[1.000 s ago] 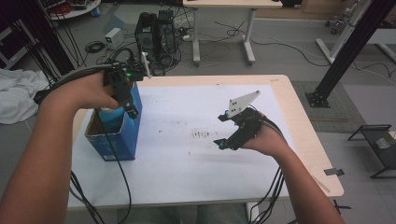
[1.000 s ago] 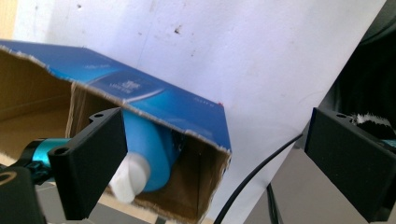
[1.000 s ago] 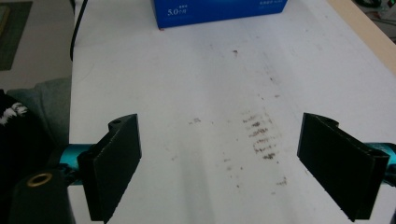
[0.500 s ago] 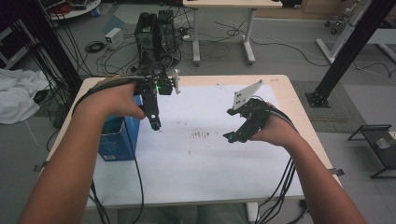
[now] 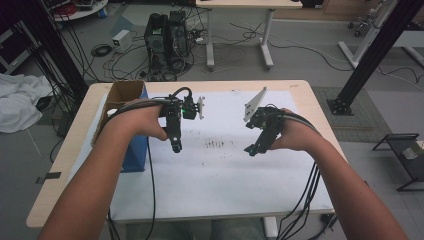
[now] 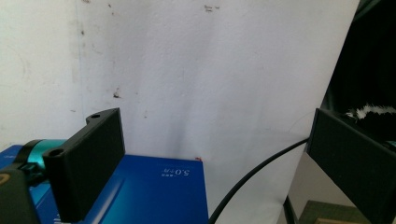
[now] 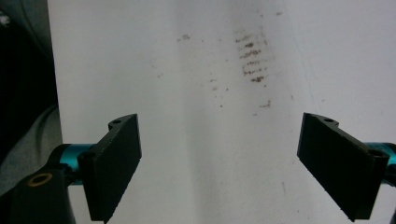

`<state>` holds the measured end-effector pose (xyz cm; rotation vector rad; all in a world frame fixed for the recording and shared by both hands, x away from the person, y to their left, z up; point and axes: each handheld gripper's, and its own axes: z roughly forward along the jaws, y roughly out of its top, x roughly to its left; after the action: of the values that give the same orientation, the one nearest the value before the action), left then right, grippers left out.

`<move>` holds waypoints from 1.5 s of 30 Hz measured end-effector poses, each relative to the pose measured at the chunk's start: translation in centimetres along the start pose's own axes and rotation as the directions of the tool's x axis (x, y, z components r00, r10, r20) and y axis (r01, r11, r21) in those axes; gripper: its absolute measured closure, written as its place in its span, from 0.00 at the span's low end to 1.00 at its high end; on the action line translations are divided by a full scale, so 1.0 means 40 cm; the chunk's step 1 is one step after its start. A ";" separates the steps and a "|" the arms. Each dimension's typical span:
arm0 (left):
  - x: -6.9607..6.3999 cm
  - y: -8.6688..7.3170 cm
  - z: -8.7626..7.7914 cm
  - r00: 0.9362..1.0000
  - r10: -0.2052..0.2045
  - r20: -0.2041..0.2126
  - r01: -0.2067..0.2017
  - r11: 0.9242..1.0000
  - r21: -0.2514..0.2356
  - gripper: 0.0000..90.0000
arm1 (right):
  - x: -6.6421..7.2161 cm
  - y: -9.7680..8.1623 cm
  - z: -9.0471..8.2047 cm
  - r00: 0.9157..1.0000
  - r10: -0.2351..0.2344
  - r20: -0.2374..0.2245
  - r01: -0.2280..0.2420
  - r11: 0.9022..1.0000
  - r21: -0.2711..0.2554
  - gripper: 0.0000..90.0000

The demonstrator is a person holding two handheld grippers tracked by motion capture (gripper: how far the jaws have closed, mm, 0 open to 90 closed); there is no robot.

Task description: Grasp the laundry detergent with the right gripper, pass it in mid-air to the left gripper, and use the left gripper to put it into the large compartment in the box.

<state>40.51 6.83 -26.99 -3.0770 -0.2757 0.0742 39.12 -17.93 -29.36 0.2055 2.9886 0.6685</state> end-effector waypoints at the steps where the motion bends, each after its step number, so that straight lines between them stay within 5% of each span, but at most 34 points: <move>1: 0.001 0.001 0.006 1.000 -0.012 0.001 0.012 1.000 -0.006 0.04 | 0.000 0.000 0.002 1.000 0.001 -0.003 -0.001 1.000 0.008 0.14; 11: 0.000 0.015 0.031 1.000 -0.016 0.006 0.016 1.000 -0.013 0.05 | 0.004 0.001 0.011 1.000 -0.001 -0.004 0.001 0.999 0.035 0.14; 26: -0.008 0.013 0.011 1.000 -0.007 -0.001 0.007 1.000 -0.028 0.04 | 0.011 0.001 0.014 1.000 0.002 -0.003 -0.002 0.999 0.047 0.14; 45: -0.001 -0.001 0.004 1.000 -0.001 0.012 0.001 0.999 -0.033 0.04 | 0.005 -0.020 0.010 1.000 0.012 -0.005 -0.011 0.982 0.187 0.14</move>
<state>40.47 6.86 -27.13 -3.1100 -0.2822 0.0883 38.87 -18.45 -30.07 0.2313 3.0577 0.3882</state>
